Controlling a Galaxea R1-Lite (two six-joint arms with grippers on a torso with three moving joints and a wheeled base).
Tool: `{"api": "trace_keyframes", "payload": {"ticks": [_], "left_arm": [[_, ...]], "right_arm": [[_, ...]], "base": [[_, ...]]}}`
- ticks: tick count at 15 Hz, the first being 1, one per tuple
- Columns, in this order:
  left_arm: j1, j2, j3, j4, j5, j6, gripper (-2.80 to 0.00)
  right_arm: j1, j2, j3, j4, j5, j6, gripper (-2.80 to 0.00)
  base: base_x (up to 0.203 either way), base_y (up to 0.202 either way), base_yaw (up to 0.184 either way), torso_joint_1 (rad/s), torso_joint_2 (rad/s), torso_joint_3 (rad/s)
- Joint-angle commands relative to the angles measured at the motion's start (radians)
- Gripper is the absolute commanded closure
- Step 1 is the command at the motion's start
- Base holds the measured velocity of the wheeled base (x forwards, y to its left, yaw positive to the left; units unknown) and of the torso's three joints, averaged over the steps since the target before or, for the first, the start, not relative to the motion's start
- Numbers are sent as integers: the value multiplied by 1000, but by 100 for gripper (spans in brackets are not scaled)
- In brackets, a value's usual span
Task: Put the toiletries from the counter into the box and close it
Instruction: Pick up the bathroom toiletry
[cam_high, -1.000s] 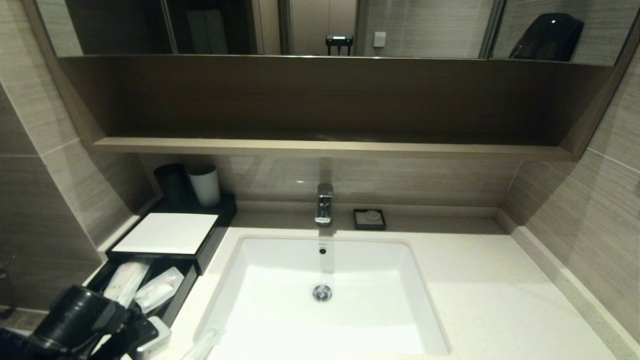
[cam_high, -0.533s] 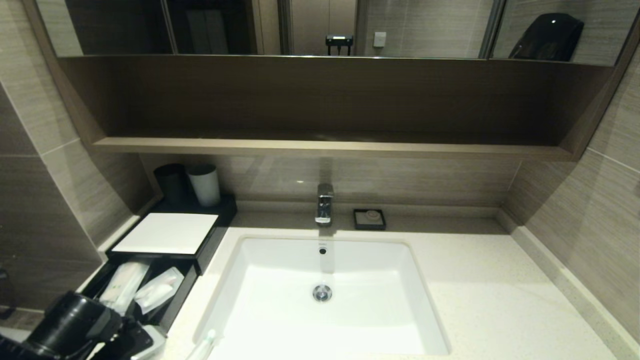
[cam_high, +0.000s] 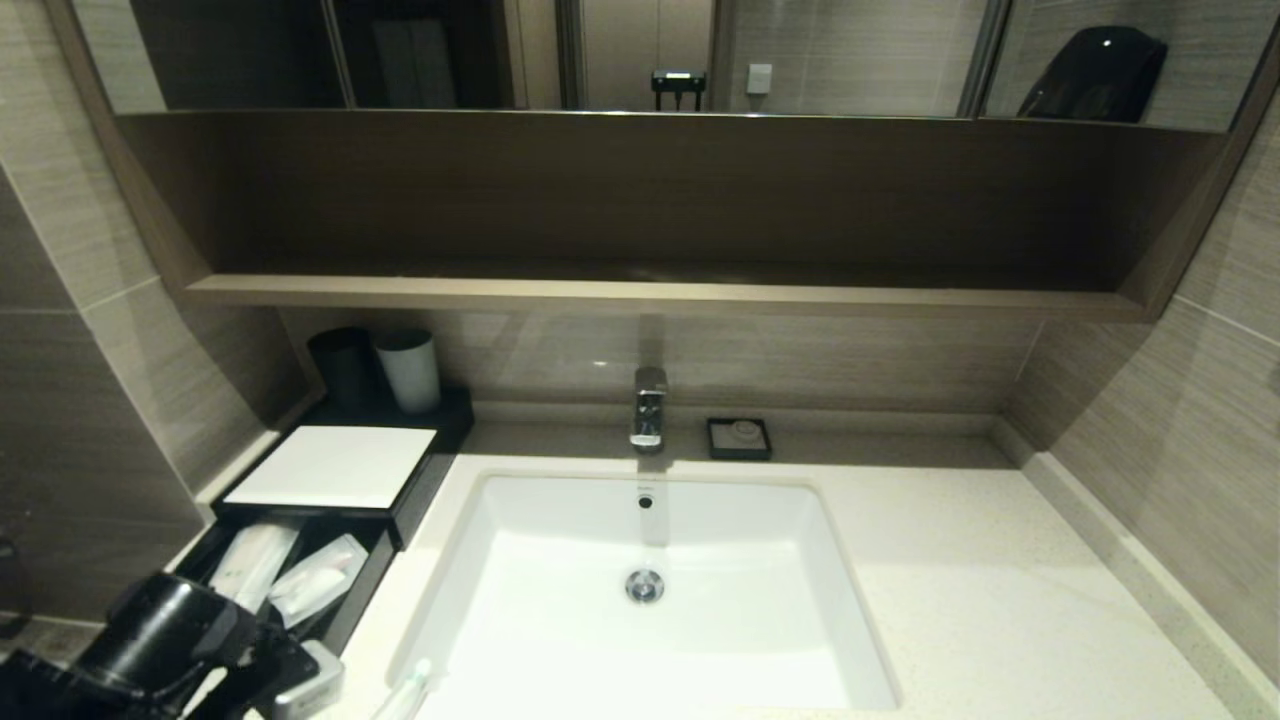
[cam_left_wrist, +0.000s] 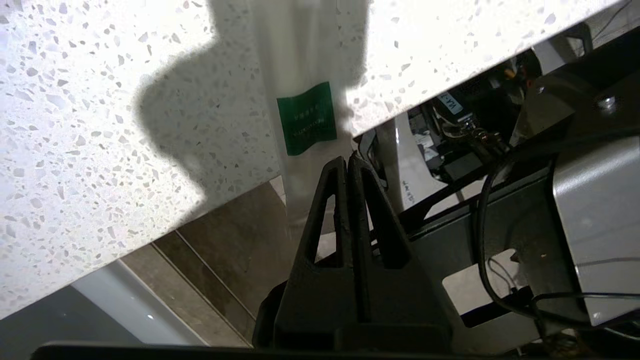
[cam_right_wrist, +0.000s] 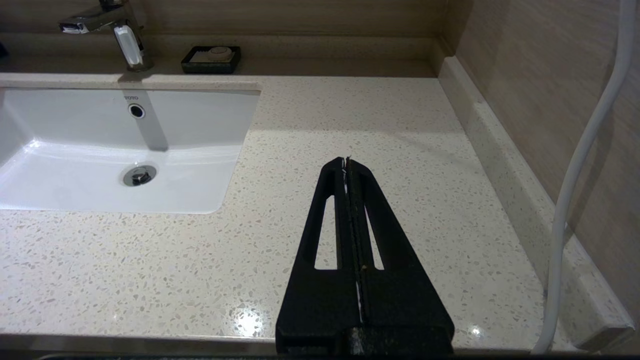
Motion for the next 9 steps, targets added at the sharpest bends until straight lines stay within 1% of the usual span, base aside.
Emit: {"api": "trace_keyframes", "payload": {"ticks": [1,4,5,7,9], "left_arm": [[31,60,-8,-13,-1,9,0],[30,55,-8,-15,0,14,0],[32,52,-8,-24,0,14,-280],[32,47,-3,-32,1,18,-280],[32,45,8,-32,1,52,-280]], "right_arm": [[0,0,1,0,0,-1,0],[0,0,0,0,0,0,0],[0,0,1,0,0,-1,0],[0,0,0,0,0,0,0],[2,0,1,0,0,-1,0]], "base": [[0,0,0,0,0,0],[0,0,0,0,0,0],[0,0,0,0,0,0],[0,0,0,0,0,0],[0,0,0,0,0,0]]}}
